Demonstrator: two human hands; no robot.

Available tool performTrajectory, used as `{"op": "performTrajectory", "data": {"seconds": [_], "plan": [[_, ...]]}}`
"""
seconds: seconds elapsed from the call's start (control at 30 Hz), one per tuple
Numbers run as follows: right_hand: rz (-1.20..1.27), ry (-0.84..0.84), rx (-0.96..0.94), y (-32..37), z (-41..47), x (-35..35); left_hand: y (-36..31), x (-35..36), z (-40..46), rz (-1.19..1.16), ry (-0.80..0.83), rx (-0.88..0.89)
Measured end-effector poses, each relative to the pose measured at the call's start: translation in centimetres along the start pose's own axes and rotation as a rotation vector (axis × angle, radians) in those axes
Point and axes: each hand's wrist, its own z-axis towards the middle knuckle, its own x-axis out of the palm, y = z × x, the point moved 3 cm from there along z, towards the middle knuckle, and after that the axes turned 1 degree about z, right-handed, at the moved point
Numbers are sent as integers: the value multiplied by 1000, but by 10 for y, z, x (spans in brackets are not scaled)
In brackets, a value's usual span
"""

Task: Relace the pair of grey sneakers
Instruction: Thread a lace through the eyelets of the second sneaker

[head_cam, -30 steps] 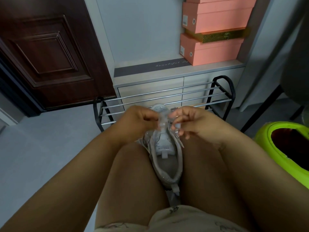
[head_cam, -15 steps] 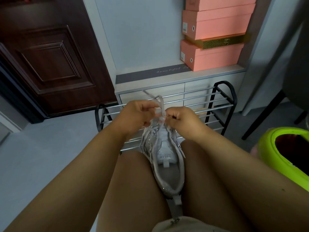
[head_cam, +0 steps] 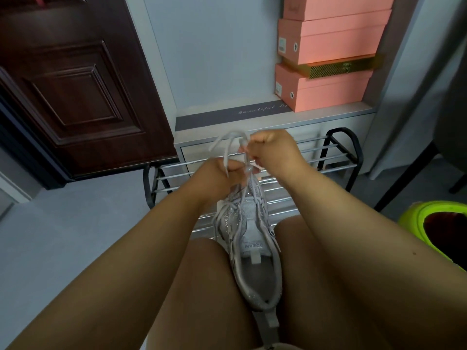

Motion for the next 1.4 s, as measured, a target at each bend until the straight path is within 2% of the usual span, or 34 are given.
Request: {"op": "performTrajectory", "data": {"seconds": [0.17,0.27,0.4,0.43,0.5,0.63,0.77,0.9,0.93,1.03,1.13,1.23,1.3,1.4], "plan": [[102,-60,-99,36,26,-2,-34,-15,20,-122,-168,63],[126,-7,-89,41,30,-4,-59,-31,31,-204,-285,78],[-282,272,-4,15,3,7,-95,-57,44,-344,-383,87],[-324,324,-5,8,-4,10,-102,-60,47,-340,-384,94],[-302,327,-22,0,-9,13,-109,-59,51,-311,-361,95],[-112,173,16,5,6,7,-92,-45,51,-326,-257,3],[39,17,-32,33,34,-3,-50,-37,36,-325,-215,-142],[68,14,-60,57,55,-7,-25,-13,21,-211,135,-80],[71,35,-57,59,58,-4,-25,-9,20,-149,178,-45],[129,38,-10,59,60,-2,-31,-10,24,-65,129,16],[183,53,52,52,56,-5,-45,-20,33,-131,-9,41],[199,167,111,36,42,-2,-64,-34,45,-219,-134,71],[104,274,130,22,25,0,-70,-38,50,-233,-168,82],[-240,402,91,-2,-3,3,-70,-38,53,-250,-144,76]]}}
